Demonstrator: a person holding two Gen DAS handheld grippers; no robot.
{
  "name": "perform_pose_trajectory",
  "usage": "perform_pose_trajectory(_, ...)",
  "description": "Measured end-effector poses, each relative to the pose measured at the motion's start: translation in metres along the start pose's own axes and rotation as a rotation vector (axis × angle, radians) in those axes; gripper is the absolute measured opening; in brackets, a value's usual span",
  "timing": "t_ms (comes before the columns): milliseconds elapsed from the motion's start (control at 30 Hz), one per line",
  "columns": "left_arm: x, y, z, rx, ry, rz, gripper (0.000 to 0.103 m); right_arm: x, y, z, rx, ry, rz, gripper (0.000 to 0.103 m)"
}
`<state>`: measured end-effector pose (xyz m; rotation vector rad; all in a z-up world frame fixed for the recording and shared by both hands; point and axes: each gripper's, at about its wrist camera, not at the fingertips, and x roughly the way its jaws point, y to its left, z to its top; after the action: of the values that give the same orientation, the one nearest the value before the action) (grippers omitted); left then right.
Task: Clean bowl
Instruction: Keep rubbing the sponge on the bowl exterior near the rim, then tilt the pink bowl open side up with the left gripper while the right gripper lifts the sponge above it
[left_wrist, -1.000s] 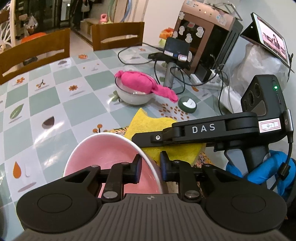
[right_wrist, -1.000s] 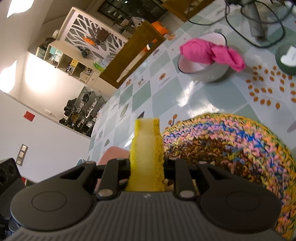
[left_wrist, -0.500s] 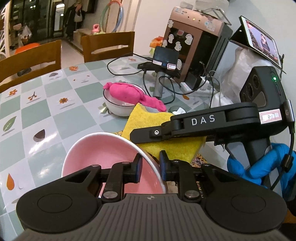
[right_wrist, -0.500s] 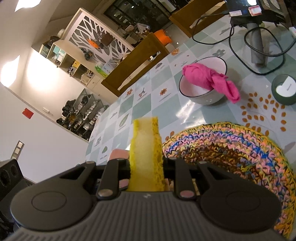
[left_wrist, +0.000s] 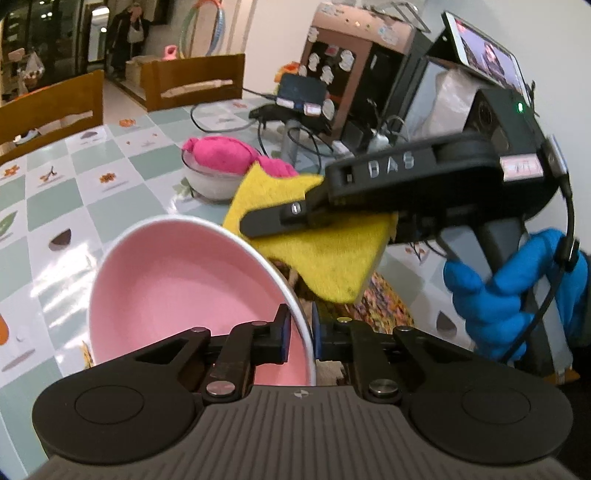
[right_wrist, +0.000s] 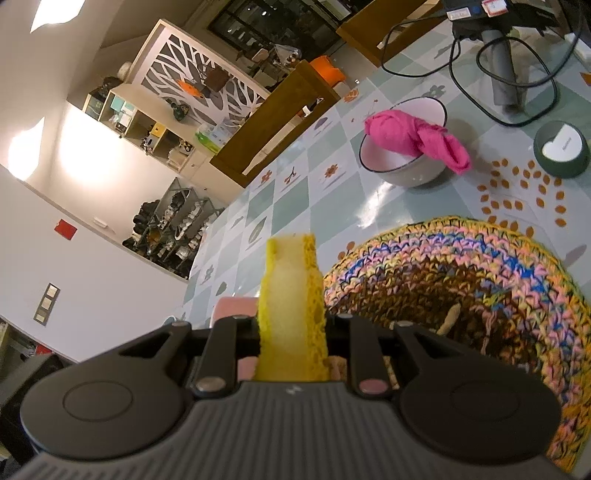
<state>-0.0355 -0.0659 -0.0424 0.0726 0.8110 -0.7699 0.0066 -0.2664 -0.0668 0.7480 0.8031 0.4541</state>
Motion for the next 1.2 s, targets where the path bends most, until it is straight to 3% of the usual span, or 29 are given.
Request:
perform_pose_trajectory(467,0.007,-0.009,-0.028,0.076,0.086,-0.028,0.020,-0.011,0.005,-0.009,0.004,-0.023,0.003,0.023)
perform_pose_trajectory(867,0.010,-0.004,-0.037,0.060,0.115,-0.053,0.028,0.005,0.037,0.002,-0.121,-0.007,0.056,0.023)
perform_pose_trajectory(1200,0.010,0.000,-0.042,0.053,0.122,-0.055,0.031,0.023,0.019,0.008,-0.069,0.016,0.019,0.023)
